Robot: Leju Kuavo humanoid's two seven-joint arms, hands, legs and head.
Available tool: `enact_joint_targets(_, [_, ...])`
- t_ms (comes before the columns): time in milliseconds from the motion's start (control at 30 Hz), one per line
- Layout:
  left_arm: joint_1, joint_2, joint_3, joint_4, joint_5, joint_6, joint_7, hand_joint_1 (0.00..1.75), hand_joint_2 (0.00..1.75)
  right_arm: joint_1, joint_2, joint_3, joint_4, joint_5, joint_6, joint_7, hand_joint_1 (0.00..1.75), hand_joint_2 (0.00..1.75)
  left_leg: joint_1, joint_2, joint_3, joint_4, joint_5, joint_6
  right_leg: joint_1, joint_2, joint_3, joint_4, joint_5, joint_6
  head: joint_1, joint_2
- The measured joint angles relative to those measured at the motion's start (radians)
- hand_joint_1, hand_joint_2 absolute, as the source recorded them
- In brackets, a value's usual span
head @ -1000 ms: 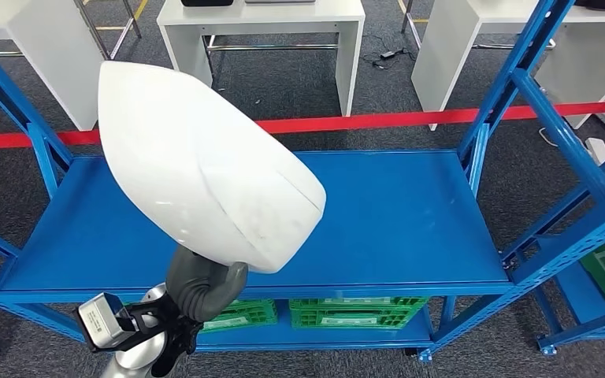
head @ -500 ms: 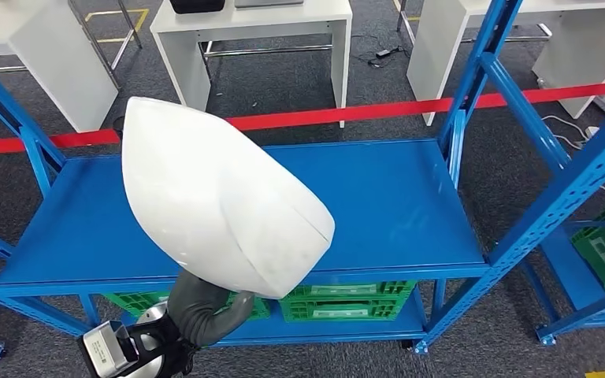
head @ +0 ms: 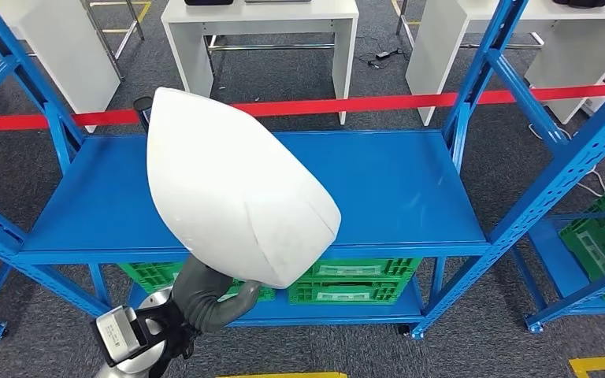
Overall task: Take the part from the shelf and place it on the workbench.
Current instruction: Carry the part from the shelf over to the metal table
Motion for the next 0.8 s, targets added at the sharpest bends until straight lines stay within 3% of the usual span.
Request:
enact_joint_targets(67, [-0.014, -0.001, -0.007, 0.022, 0.001, -0.009, -0.002, 1.75, 1.75, 0.000, -0.003, -0.004, 0.000, -0.013, -0.003, 0.002, 0.00, 0.00, -0.002, 0.001, -0.027, 0.003, 0.021, 0.004, 0.001, 0.000, -0.027, 0.119, -0.082, 0.003, 0.005, 0.000])
enact_joint_targets(100, [-0.021, -0.001, -0.010, 0.034, 0.003, -0.014, -0.005, 1.75, 1.75, 0.001, -0.006, -0.007, 0.000, -0.020, -0.006, 0.003, 0.00, 0.00, -0.003, 0.002, -0.043, 0.005, 0.031, 0.004, 0.001, 0.000, -0.030, 0.162, -0.091, 0.005, 0.006, 0.000])
enact_joint_targets(133, [-0.028, -0.001, -0.014, 0.046, 0.005, -0.018, -0.009, 1.75, 1.75, 0.001, -0.009, -0.010, 0.000, -0.028, -0.009, 0.004, 0.00, 0.00, -0.003, 0.003, -0.058, 0.010, 0.040, 0.003, 0.001, 0.000, -0.018, 0.176, -0.079, 0.005, 0.006, 0.000])
enact_joint_targets(167, [-0.035, -0.001, -0.018, 0.056, 0.007, -0.021, -0.013, 1.75, 1.75, 0.002, -0.013, -0.016, 0.000, -0.036, -0.012, 0.006, 0.00, 0.00, -0.003, 0.003, -0.074, 0.015, 0.048, 0.002, 0.001, 0.000, 0.011, 0.156, -0.053, 0.004, 0.007, 0.000])
enact_joint_targets(200, [-0.042, -0.001, -0.022, 0.066, 0.009, -0.024, -0.016, 1.75, 1.75, 0.002, -0.016, -0.021, 0.000, -0.044, -0.014, 0.008, 0.00, 0.00, -0.003, 0.003, -0.087, 0.021, 0.055, -0.001, 0.001, 0.000, 0.057, 0.103, -0.028, 0.002, 0.007, 0.000])
enact_joint_targets(267, [-0.054, -0.002, -0.028, 0.079, 0.010, -0.028, -0.019, 1.75, 1.75, 0.001, -0.024, -0.031, 0.000, -0.055, -0.016, 0.009, 0.00, 0.00, -0.005, 0.004, -0.106, 0.034, 0.064, -0.009, 0.005, 0.000, 0.153, -0.029, -0.023, -0.007, 0.008, 0.000])
enact_joint_targets(300, [-0.059, -0.002, -0.030, 0.084, 0.010, -0.029, -0.020, 1.75, 1.75, 0.001, -0.026, -0.035, 0.000, -0.058, -0.016, 0.009, 0.00, 0.00, -0.006, 0.005, -0.111, 0.039, 0.069, -0.015, 0.008, 0.000, 0.180, -0.073, -0.031, -0.012, 0.009, 0.000])
enact_joint_targets(333, [-0.062, -0.002, -0.032, 0.088, 0.010, -0.031, -0.020, 1.75, 1.75, 0.000, -0.028, -0.039, 0.000, -0.060, -0.016, 0.009, 0.00, 0.00, -0.006, 0.006, -0.113, 0.040, 0.075, -0.021, 0.011, 0.000, 0.190, -0.094, -0.039, -0.018, 0.009, 0.000])
enact_joint_targets(400, [-0.068, -0.002, -0.035, 0.095, 0.010, -0.031, -0.021, 1.75, 1.75, 0.002, -0.028, -0.047, 0.000, -0.061, -0.016, 0.011, 0.00, 0.00, -0.004, 0.006, -0.116, 0.039, 0.084, -0.034, 0.010, -0.001, 0.182, -0.102, -0.026, -0.030, 0.010, 0.000])
enact_joint_targets(467, [-0.071, -0.001, -0.036, 0.100, 0.010, -0.032, -0.021, 1.75, 1.75, 0.001, -0.028, -0.052, 0.000, -0.066, -0.017, 0.019, 0.00, 0.00, -0.002, 0.003, -0.131, 0.071, 0.043, -0.046, 0.005, -0.004, 0.167, -0.107, -0.006, -0.044, 0.007, 0.000])
enact_joint_targets(567, [-0.076, -0.001, -0.040, 0.108, 0.010, -0.032, -0.017, 1.75, 1.75, 0.001, -0.028, -0.065, 0.000, -0.086, -0.023, 0.042, 0.00, 0.00, 0.005, 0.002, -0.174, 0.231, -0.088, -0.061, 0.003, -0.006, 0.129, -0.107, 0.026, -0.051, -0.001, 0.000])
enact_joint_targets(600, [-0.078, -0.001, -0.043, 0.111, 0.010, -0.033, -0.016, 1.75, 1.75, 0.002, -0.029, -0.071, 0.000, -0.094, -0.028, 0.054, 0.00, 0.00, 0.007, 0.002, -0.181, 0.280, -0.106, -0.064, 0.003, -0.006, 0.115, -0.106, 0.036, -0.050, -0.002, 0.000])
enact_joint_targets(633, [-0.081, -0.002, -0.046, 0.114, 0.010, -0.035, -0.014, 1.75, 1.75, 0.002, -0.031, -0.078, 0.000, -0.100, -0.034, 0.067, 0.00, 0.00, 0.009, 0.002, -0.175, 0.305, -0.101, -0.066, 0.003, -0.006, 0.100, -0.105, 0.047, -0.047, -0.002, 0.000])
enact_joint_targets(667, [-0.085, -0.004, -0.049, 0.116, 0.009, -0.038, -0.010, 1.75, 1.75, 0.003, -0.033, -0.085, 0.000, -0.106, -0.042, 0.083, 0.00, 0.00, 0.010, 0.002, -0.153, 0.295, -0.077, -0.066, 0.003, -0.007, 0.086, -0.105, 0.057, -0.045, -0.003, 0.000])
enact_joint_targets(733, [-0.098, -0.010, -0.056, 0.119, 0.009, -0.046, -0.002, 1.75, 1.75, 0.005, -0.040, -0.098, 0.000, -0.115, -0.056, 0.109, 0.00, 0.00, 0.012, 0.001, -0.060, 0.185, -0.031, -0.064, 0.003, -0.007, 0.063, -0.102, 0.077, -0.036, -0.004, 0.000])
enact_joint_targets(800, [-0.115, -0.018, -0.061, 0.121, 0.009, -0.051, 0.003, 1.75, 1.75, 0.008, -0.048, -0.109, 0.000, -0.120, -0.062, 0.123, 0.00, 0.00, 0.009, 0.000, 0.030, 0.051, -0.036, -0.054, 0.004, -0.006, 0.050, -0.099, 0.094, -0.024, -0.005, 0.000])
